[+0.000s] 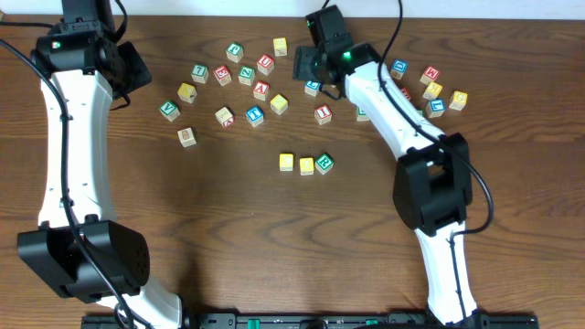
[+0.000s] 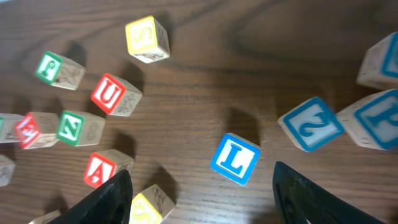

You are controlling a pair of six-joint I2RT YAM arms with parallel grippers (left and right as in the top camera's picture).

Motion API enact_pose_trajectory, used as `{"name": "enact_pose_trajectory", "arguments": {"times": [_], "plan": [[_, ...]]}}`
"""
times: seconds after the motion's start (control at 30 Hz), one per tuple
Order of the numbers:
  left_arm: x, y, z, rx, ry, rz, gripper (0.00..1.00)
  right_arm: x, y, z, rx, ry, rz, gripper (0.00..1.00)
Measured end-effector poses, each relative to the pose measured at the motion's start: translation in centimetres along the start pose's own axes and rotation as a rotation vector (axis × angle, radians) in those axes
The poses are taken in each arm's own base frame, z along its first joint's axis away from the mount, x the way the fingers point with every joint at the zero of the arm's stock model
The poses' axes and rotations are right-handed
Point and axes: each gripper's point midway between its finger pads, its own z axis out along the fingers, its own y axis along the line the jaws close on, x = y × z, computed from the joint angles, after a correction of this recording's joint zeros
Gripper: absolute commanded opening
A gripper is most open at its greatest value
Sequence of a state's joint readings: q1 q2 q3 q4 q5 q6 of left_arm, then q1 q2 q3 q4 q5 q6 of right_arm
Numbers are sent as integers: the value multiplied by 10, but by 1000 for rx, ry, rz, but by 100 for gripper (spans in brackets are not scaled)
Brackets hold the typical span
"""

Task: Spell out CORL
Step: 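Move the right gripper over the cluster toward the blue L block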

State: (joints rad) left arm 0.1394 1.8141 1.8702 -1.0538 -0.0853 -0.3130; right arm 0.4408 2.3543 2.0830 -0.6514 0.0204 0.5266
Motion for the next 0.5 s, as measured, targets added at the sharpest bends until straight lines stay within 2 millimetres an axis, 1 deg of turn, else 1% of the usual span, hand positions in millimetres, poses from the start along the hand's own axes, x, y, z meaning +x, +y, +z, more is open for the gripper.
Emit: {"name": "enact_pose_trajectory", "arguments": {"times": [0.17,0.27,0.4,0.5], "plan": [[0,0,0,-1,1,0,53,10,-5,19,15,18,11,65],[0,0,0,-1,1,0,53,15,-9,27,28,29,19,63],[0,0,0,-1,1,0,53,21,-16,38,50,35,31,63],[0,0,0,0,1,0,54,22,-17,45,54,28,38,60]]}}
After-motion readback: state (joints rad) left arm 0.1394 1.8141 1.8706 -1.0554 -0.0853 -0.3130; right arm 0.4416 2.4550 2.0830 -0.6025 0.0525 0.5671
